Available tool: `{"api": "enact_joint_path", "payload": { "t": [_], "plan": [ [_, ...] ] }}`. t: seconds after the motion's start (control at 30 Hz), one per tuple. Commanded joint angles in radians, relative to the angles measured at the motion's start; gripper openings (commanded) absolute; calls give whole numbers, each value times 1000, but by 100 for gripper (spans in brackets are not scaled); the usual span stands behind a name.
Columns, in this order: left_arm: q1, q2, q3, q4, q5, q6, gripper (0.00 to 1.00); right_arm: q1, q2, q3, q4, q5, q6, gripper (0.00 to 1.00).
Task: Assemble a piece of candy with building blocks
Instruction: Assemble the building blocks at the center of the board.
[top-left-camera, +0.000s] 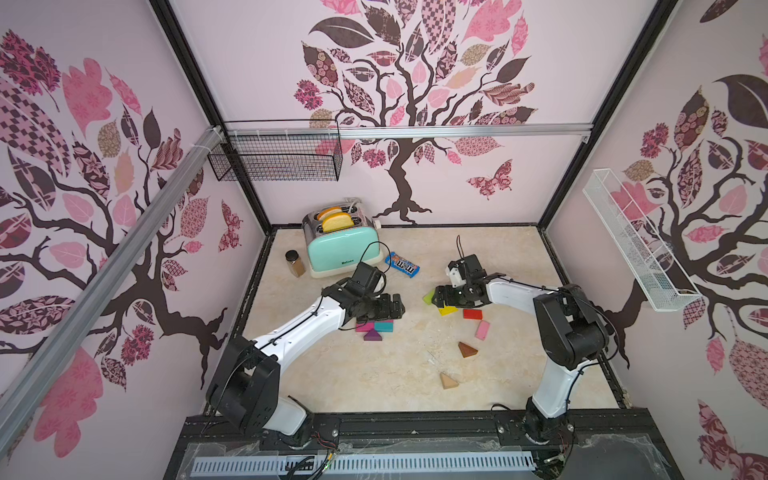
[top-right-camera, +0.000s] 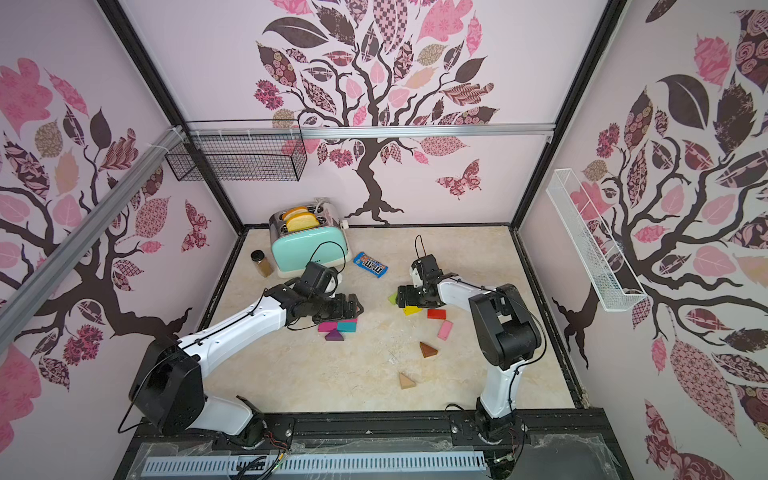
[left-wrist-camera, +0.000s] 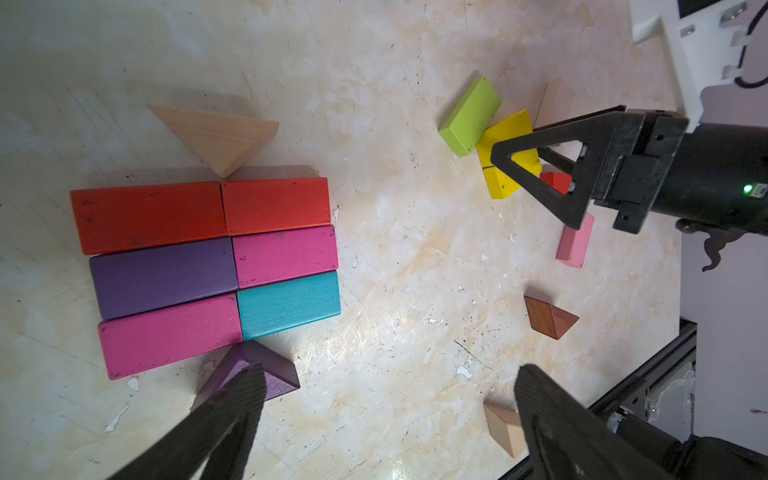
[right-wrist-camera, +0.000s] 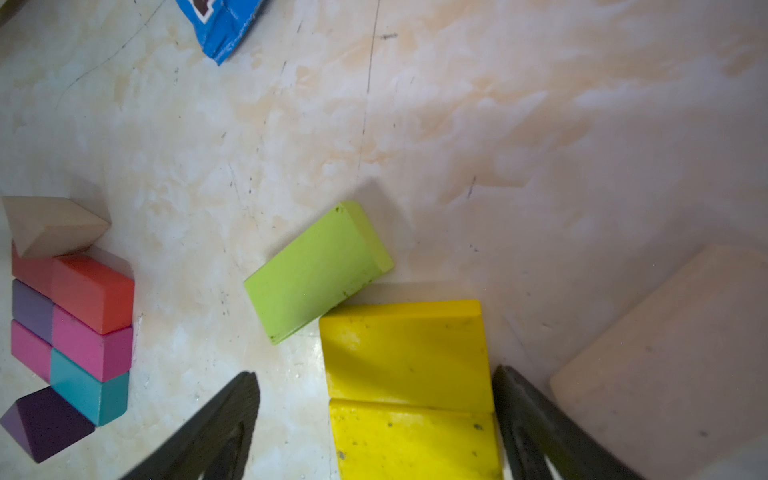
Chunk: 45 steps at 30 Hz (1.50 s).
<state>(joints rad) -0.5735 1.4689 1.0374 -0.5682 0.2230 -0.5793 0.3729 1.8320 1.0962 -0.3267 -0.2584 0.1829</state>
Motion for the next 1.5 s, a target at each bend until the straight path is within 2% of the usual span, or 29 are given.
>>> {"api": "enact_joint_path", "payload": {
  "t": [0.0, 0.53, 0.83, 1.0, 1.2, 1.47],
  "plan": [
    [6, -12, -9, 14, 6, 2, 98, 17, -7, -21, 6, -12, 23, 91],
    [8, -25, -24, 14, 7, 4, 98, 65, -25, -38, 3, 3, 53, 90],
    [8, 11, 8, 30, 23, 24, 98, 65, -187, -76, -125, 88, -12, 92],
    [8, 122, 149, 30, 57, 50, 98, 66, -284, -149, -180, 75, -32, 91],
    [9, 379, 402, 30, 121, 61, 96, 67, -259, -187, -180, -36, -53, 88],
    [-1, 683, 721, -1, 193, 52, 96, 67, -219, -225, -73, -85, -27, 87]
  ]
}}
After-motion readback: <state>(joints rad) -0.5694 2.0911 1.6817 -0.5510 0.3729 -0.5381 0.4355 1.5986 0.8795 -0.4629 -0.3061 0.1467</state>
